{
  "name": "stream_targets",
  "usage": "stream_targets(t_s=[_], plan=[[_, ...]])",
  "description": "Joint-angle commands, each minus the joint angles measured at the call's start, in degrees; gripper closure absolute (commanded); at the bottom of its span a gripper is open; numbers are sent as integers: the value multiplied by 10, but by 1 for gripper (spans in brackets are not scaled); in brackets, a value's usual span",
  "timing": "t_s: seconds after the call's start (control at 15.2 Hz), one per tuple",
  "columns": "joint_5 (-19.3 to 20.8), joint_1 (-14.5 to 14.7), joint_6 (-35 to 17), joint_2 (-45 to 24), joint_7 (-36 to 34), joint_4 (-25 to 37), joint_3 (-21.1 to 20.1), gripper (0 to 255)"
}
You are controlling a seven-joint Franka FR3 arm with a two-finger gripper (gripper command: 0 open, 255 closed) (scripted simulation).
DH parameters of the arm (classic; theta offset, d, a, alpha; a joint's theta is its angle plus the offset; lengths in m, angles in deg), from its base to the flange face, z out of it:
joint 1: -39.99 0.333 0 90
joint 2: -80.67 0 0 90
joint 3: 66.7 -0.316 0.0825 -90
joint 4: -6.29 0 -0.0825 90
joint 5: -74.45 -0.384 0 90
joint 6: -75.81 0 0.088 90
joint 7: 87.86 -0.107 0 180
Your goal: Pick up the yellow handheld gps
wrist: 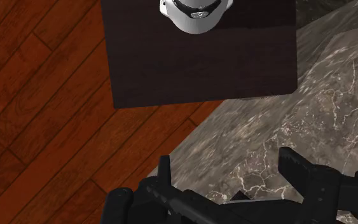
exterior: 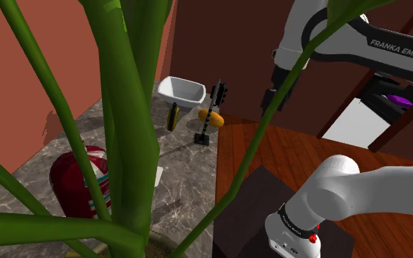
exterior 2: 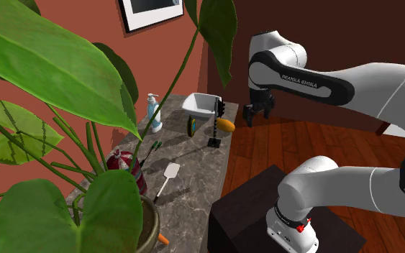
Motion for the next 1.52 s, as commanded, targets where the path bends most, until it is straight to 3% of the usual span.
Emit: stream_targets(t_s=[0.0, 0.73, 1.45], plan=[[0, 0, 0, 0, 0, 0, 0, 0], [-82, 1, -98, -258, -87, 124, -19, 0], [-150, 3, -124, -518, -149, 332, -23, 0]])
